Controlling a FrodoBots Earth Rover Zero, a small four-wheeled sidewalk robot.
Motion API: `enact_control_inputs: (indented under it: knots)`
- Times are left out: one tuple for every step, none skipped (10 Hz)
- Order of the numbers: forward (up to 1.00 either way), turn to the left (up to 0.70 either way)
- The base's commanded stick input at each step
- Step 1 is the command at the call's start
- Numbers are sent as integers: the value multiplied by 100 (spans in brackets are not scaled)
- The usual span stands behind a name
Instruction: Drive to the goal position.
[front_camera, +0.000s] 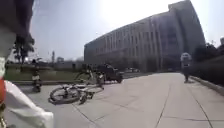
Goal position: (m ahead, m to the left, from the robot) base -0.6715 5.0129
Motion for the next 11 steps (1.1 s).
enact_control_inputs:
  knots:
    - [70, -35]
    - [70, -35]
    - [70, -35]
    - [70, -25]
    - [70, 0]
    - [70, 0]
    - [70, 0]
    - [70, 0]
    - [70, 0]
    - [70, 0]
    - [70, 0]
